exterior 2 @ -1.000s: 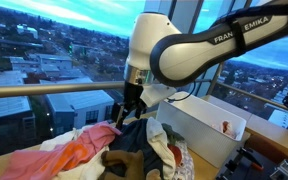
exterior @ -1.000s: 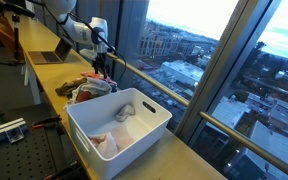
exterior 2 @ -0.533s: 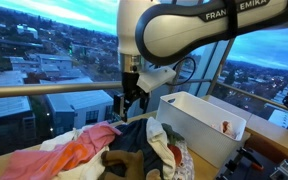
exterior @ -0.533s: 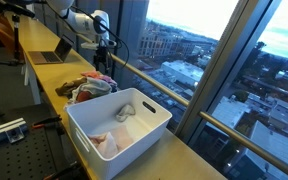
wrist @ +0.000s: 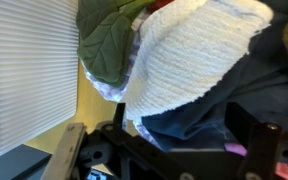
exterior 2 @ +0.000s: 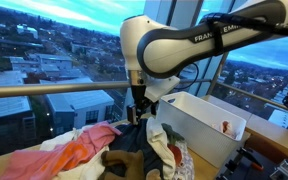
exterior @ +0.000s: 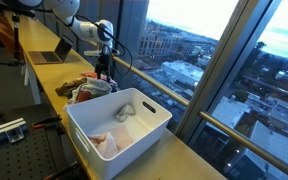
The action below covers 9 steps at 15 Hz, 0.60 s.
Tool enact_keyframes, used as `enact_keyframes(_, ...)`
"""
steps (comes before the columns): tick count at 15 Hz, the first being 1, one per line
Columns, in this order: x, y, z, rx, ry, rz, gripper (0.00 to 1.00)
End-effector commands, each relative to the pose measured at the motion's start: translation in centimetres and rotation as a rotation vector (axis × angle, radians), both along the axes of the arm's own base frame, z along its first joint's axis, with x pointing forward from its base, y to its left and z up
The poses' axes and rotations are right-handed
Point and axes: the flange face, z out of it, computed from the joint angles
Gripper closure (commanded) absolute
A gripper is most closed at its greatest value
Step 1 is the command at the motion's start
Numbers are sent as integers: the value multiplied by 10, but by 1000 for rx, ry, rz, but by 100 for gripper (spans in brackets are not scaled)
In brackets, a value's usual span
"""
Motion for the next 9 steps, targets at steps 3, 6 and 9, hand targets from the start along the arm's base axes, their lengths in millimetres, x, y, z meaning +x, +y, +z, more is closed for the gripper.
enact_keyframes(3,10,-33,-48,30,26,-47,0)
enact_keyframes(6,9,-40,-94,110,53,-71,0)
enact_keyframes(9,6,-46,-133,159,79,-79,0)
